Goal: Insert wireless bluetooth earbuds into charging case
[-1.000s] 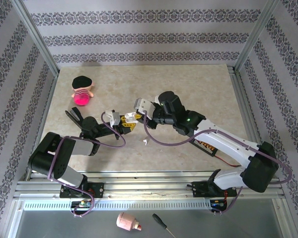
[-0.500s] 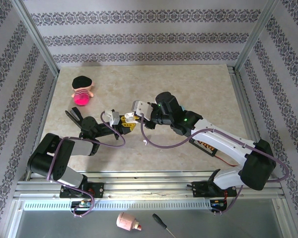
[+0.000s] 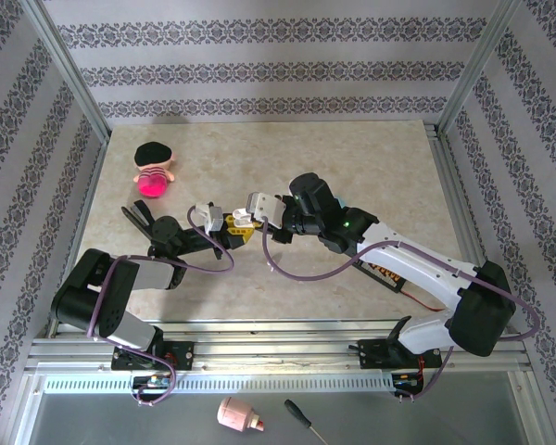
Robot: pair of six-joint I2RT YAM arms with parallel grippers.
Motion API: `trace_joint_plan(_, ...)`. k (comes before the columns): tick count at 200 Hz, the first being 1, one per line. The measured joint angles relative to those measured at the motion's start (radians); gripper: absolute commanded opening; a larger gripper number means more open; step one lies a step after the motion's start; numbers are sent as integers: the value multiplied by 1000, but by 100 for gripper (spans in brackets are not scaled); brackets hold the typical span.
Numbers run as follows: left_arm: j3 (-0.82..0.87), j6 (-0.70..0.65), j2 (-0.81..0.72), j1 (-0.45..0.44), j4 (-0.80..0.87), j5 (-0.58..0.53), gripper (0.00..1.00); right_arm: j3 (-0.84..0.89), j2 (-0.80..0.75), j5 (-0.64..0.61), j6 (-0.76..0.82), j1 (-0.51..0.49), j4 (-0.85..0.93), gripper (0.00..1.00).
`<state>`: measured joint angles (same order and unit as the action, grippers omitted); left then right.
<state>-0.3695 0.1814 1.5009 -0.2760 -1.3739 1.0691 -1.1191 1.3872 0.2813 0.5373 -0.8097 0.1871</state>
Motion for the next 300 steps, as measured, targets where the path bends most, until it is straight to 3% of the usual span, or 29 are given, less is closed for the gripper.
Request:
trace_joint_plan(77,0,-24,0,0,-1,5,0,18,-83,30,-32,23,10,70)
trace_joint_plan(108,17,-74,0,14,-3,-40,0,82,-159,103,-156,82,-31,77)
trace_joint_plan(133,53,-121,-6,37,-2,-104,0,151,-184,114,-320,121,-68,77)
trace_joint_plan(186,84,-208,-72,56,24,-187,0,210,-106,-20,-737,146,-18,72)
trace_joint_plan(218,86,-241,-80,56,32,-206,0,212,37,-49,-912,106,28,58)
trace_joint_plan(254,95,-261,-80,56,38,-211,0,181,212,-54,-1019,54,106,49)
trace_joint_plan(300,104,-261,-80,56,38,-210,0,69,366,-40,-1024,37,179,50)
